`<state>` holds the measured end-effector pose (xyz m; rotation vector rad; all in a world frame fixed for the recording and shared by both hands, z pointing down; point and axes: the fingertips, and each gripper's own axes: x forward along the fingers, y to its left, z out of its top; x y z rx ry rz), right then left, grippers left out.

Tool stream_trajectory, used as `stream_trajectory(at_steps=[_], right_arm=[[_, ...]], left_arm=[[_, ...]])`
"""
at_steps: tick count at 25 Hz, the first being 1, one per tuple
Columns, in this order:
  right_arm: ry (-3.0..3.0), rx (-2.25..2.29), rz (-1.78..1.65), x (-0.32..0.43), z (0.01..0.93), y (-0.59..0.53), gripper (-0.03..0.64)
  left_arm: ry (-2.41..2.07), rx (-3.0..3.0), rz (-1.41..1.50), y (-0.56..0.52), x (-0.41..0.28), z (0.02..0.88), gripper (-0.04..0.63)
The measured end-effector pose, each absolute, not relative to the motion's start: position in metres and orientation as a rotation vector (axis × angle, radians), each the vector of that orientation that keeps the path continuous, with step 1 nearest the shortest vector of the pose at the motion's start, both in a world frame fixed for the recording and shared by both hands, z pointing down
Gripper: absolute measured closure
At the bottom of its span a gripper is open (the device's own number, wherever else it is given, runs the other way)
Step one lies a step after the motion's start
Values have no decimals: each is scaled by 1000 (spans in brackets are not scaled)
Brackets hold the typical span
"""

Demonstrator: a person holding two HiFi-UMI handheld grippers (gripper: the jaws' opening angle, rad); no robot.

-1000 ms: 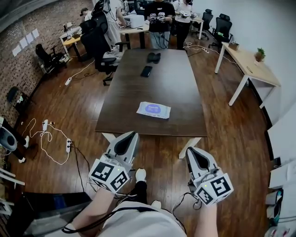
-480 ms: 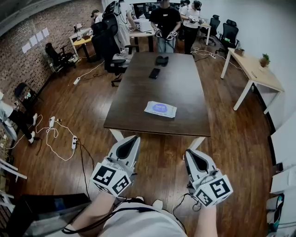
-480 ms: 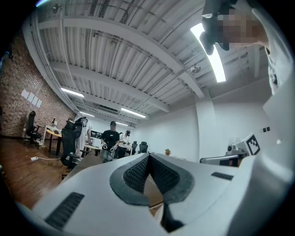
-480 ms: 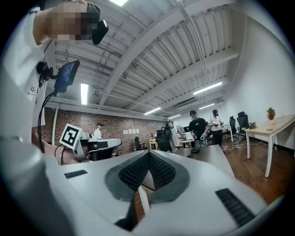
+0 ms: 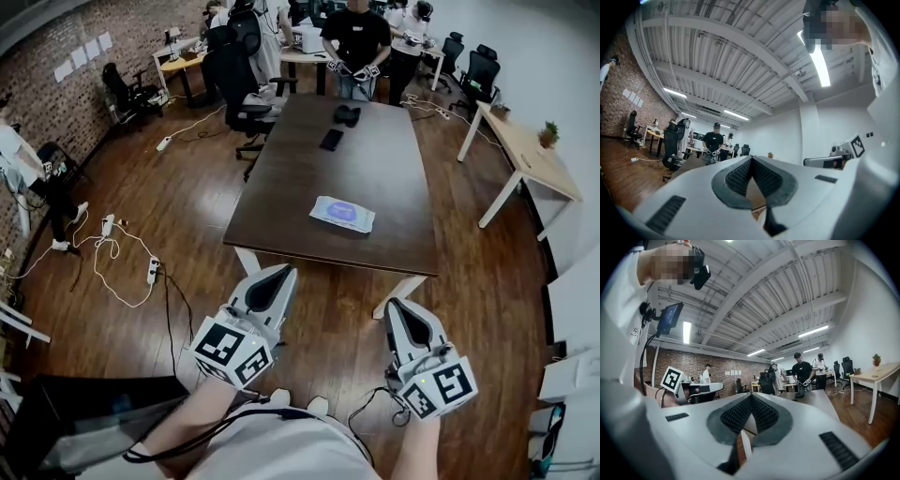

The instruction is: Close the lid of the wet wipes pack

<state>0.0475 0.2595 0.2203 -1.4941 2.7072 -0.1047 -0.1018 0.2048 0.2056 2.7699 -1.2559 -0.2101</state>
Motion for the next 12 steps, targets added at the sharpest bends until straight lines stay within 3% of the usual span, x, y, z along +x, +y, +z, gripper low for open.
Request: stream_trajectory(at_steps=[12], right_arm=[[2666, -1570, -73, 33, 210, 258, 609]], left_arm=[[-1177, 2791, -227, 198, -117, 201, 597]])
